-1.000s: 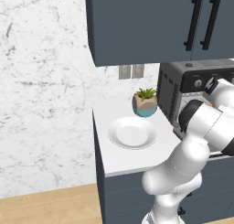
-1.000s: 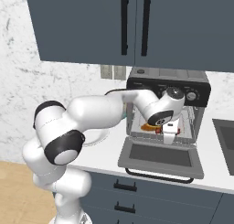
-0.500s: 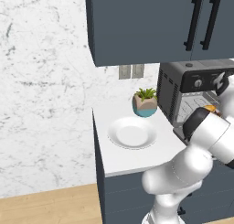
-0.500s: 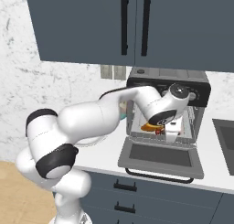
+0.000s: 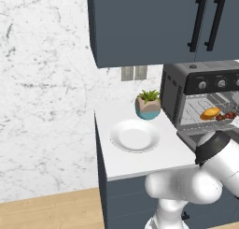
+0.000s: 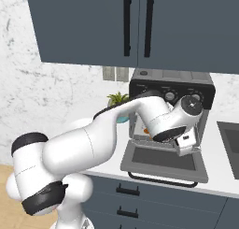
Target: Pick up the kebab skewer and baguette bread, and place them inside the toaster oven. Close the toaster oven door and start by setting the timer.
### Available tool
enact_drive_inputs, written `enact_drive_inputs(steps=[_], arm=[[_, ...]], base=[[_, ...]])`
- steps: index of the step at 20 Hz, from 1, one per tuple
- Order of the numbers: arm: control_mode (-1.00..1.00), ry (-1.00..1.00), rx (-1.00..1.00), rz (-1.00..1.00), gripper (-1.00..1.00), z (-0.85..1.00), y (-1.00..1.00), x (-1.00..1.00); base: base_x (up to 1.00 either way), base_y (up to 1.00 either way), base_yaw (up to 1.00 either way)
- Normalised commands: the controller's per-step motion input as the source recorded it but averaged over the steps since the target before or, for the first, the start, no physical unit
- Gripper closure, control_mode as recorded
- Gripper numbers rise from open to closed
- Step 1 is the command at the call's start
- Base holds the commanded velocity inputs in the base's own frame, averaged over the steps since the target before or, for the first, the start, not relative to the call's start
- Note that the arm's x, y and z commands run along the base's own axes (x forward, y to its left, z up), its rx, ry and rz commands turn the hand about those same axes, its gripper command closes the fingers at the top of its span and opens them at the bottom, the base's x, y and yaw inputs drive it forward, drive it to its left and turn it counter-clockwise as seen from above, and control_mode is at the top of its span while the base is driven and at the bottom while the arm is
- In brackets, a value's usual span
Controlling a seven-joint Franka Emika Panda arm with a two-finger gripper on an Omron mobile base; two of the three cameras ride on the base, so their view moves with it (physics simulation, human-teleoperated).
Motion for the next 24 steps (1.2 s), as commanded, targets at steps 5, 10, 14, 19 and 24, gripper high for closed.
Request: enact_drive_inputs(steps=[5,10,14,19,24], arm=[[-1.00,-0.07,-0.14,0.41,-1.00,-0.01,0.07,0.06],[-1.00,-0.07,-0.22,0.40,-1.00,-0.15,0.00,0.01],[-1.00,-0.09,-0.30,0.30,-1.00,-0.14,0.02,0.00],[-1.00,-0.14,-0.37,0.15,-1.00,-0.32,0.06,0.00],[-1.00,-0.29,-0.21,0.12,-1.00,-0.31,0.00,-0.01]], base=[[0.00,0.00,0.00],[0.00,0.00,0.00],[0.00,0.00,0.00],[0.00,0.00,0.00],[0.00,0.00,0.00]])
